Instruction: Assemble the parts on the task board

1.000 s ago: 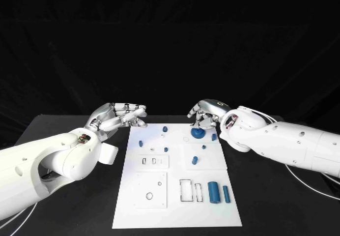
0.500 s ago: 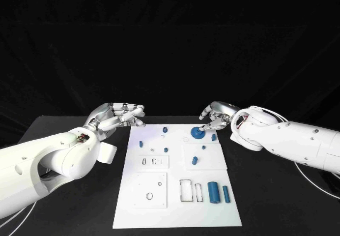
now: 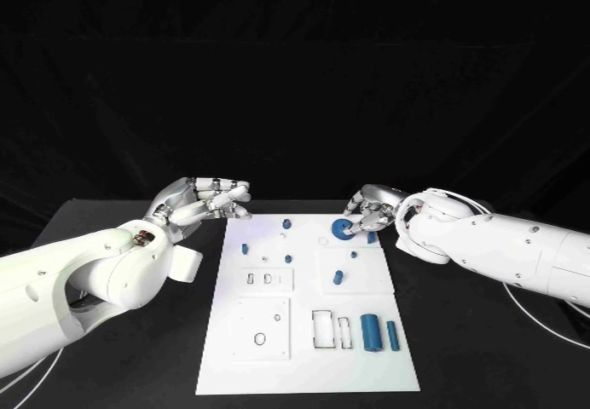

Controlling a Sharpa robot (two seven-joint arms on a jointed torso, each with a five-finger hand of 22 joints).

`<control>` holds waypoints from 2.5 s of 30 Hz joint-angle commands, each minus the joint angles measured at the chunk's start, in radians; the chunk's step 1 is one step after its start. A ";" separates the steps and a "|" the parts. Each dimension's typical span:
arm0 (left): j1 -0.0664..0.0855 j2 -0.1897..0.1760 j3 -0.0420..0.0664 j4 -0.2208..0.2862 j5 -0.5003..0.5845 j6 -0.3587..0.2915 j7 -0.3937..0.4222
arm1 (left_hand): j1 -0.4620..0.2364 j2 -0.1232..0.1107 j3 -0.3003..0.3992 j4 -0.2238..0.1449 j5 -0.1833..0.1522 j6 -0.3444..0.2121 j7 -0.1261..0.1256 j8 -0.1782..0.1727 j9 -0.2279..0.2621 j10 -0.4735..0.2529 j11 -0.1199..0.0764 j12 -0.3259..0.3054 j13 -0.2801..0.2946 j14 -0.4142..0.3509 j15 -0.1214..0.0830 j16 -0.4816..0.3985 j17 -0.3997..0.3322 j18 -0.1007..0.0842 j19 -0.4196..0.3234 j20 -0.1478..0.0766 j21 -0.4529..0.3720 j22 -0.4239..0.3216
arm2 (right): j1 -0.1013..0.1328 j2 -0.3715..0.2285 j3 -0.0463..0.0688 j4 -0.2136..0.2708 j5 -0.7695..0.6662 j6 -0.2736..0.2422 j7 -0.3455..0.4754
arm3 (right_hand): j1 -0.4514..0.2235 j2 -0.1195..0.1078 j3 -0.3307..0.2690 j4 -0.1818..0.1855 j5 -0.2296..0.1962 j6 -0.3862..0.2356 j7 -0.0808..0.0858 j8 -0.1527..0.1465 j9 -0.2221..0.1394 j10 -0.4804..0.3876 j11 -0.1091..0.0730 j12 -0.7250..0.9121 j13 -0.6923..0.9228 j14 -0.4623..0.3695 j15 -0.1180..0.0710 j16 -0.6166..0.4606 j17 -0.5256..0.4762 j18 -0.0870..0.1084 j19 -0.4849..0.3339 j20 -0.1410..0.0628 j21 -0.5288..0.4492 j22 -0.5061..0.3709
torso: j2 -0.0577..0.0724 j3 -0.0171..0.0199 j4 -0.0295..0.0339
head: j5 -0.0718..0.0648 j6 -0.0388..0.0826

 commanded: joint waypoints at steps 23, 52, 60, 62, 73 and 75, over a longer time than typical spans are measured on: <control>0.001 0.010 0.001 -0.005 0.006 0.018 0.002 | -0.006 0.009 -0.006 0.001 0.001 0.002 0.008 -0.006 -0.002 0.001 0.005 -0.005 -0.001 -0.007 -0.002 -0.005 0.002 0.010 -0.007 -0.001 -0.005 -0.002 | -0.015 0.025 -0.002 -0.026 -0.025 0.037 -0.011 | 0.048 0.055 0.024 -0.018 -0.003 0.039 -0.012 0.068 0.026 0.005 -0.002 0.015 0.022 0.077 0.001 0.016 0.124 -0.015 0.009 0.002 0.013 0.019 | 0.000 -0.0002 -0.0007 | 0.012 -0.010; 0.001 0.018 0.000 -0.020 0.009 0.019 -0.001 | -0.007 0.010 -0.007 0.001 0.001 0.002 0.008 -0.007 -0.002 0.000 0.005 -0.006 -0.001 -0.008 -0.001 -0.005 0.003 0.010 -0.007 -0.001 -0.006 -0.002 | -0.002 0.048 0.004 0.126 -0.181 -0.167 -0.021 | 0.032 0.052 0.123 -0.047 0.027 0.084 -0.030 0.078 0.056 0.022 -0.019 0.020 0.043 0.081 -0.015 0.026 0.142 -0.022 0.025 -0.014 0.034 0.058 | -0.002 -0.0001 0.0062 | 0.015 0.001; 0.001 0.027 0.000 -0.025 0.010 0.019 -0.002 | -0.007 0.011 -0.007 0.002 0.001 0.002 0.009 -0.007 -0.002 0.000 0.005 -0.006 -0.001 -0.008 -0.001 -0.006 0.003 0.010 -0.008 0.000 -0.006 -0.003 | -0.004 0.126 0.003 0.106 -0.213 -0.183 -0.029 | 0.028 0.051 0.129 -0.047 0.033 0.083 -0.030 0.075 0.057 0.022 -0.019 0.019 0.042 0.081 -0.015 0.027 0.144 -0.023 0.027 -0.014 0.036 0.062 | -0.001 -0.0020 0.0075 | 0.018 0.004; 0.001 0.029 0.000 -0.026 0.010 0.018 -0.003 | -0.007 0.011 -0.007 0.002 0.001 0.002 0.009 -0.007 -0.002 0.000 0.005 -0.006 -0.001 -0.008 -0.001 -0.006 0.003 0.010 -0.008 0.000 -0.006 -0.003 | -0.007 0.144 0.003 0.096 -0.216 -0.180 -0.033 | 0.026 0.051 0.131 -0.046 0.034 0.082 -0.029 0.073 0.057 0.021 -0.019 0.018 0.041 0.081 -0.015 0.027 0.143 -0.023 0.027 -0.014 0.036 0.062 | -0.001 -0.0025 0.0081 | 0.017 0.003; 0.001 0.035 0.000 -0.025 0.010 0.017 -0.004 | -0.007 0.011 -0.007 0.002 0.001 0.002 0.009 -0.007 -0.002 0.000 0.005 -0.006 -0.001 -0.008 -0.001 -0.006 0.003 0.010 -0.008 0.000 -0.006 -0.003 | -0.035 0.218 0.001 0.042 -0.220 -0.165 -0.044 | 0.021 0.051 0.138 -0.045 0.035 0.079 -0.028 0.068 0.056 0.018 -0.018 0.014 0.037 0.080 -0.014 0.026 0.141 -0.022 0.026 -0.014 0.034 0.060 | 0.000 -0.0016 0.0054 | 0.020 0.000; 0.001 0.035 0.000 -0.024 0.010 0.017 -0.004 | -0.006 0.011 -0.007 0.001 0.001 0.002 0.009 -0.008 -0.002 0.000 0.005 -0.006 -0.001 -0.009 -0.001 -0.006 0.003 0.010 -0.008 0.000 -0.006 -0.003 | -0.038 0.224 0.000 0.037 -0.221 -0.160 -0.045 | 0.021 0.051 0.139 -0.044 0.035 0.079 -0.028 0.067 0.056 0.018 -0.018 0.015 0.038 0.080 -0.014 0.026 0.142 -0.022 0.026 -0.014 0.034 0.060 | 0.000 -0.0016 0.0053 | 0.020 -0.002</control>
